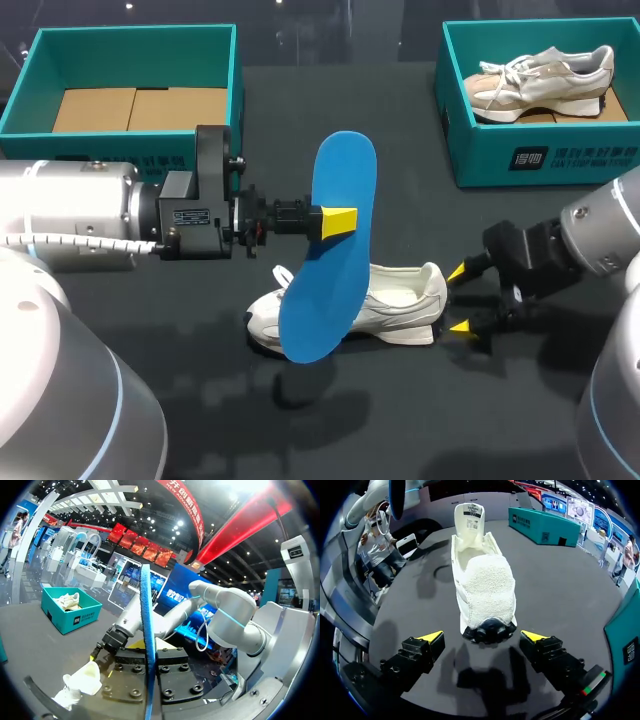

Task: Take the shoe out of the shoebox, open the shoe tongue, remove and reinsert the insole, then place the shoe into the shoebox

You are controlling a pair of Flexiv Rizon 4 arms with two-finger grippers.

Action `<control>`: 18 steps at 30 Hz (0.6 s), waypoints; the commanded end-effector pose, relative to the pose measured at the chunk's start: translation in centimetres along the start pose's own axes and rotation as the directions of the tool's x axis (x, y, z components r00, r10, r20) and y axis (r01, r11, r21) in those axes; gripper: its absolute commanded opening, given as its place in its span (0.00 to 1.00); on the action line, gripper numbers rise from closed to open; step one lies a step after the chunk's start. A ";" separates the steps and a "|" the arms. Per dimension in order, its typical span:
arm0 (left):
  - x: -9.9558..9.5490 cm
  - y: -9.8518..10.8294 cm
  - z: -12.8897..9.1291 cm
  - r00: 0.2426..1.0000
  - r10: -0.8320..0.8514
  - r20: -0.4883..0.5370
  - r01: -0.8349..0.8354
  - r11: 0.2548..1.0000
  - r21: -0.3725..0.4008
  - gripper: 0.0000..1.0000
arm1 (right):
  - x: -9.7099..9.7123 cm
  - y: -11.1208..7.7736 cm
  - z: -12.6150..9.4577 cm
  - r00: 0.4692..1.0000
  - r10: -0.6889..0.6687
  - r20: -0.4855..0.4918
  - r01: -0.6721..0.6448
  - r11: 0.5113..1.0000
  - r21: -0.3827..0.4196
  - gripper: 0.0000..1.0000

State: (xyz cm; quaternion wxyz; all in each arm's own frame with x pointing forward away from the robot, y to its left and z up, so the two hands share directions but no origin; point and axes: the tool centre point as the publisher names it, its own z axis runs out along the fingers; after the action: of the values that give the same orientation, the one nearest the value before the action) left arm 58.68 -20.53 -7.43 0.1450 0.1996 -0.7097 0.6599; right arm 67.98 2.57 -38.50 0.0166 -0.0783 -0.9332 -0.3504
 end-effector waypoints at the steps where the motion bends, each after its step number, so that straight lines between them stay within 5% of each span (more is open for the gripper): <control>1: 0.2 0.3 0.0 1.000 0.001 0.004 -0.001 1.000 0.005 0.00 | 1.2 1.0 -2.3 0.999 -0.004 0.042 -0.005 0.976 0.216 1.00; 5: 0.2 0.3 0.0 1.000 0.001 0.004 -0.001 1.000 0.005 0.00 | 1.1 1.5 -2.9 0.999 -0.023 0.043 0.005 0.931 0.364 1.00; 7: 0.2 0.3 0.0 1.000 0.001 0.004 -0.001 1.000 0.005 0.00 | 0.8 1.7 -2.8 0.998 -0.013 0.069 -0.022 0.872 0.489 1.00; 18: 0.2 0.3 0.0 1.000 0.001 0.004 -0.001 1.000 0.005 0.00 | 0.8 1.9 -2.8 0.997 -0.030 0.073 -0.011 0.863 0.505 1.00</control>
State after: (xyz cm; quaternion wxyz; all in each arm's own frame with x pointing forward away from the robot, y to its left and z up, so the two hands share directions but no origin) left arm 58.67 -20.53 -7.44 0.1448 0.1997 -0.7096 0.6600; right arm 67.26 1.85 -35.00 -0.0091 -0.0788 -0.9798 -0.1835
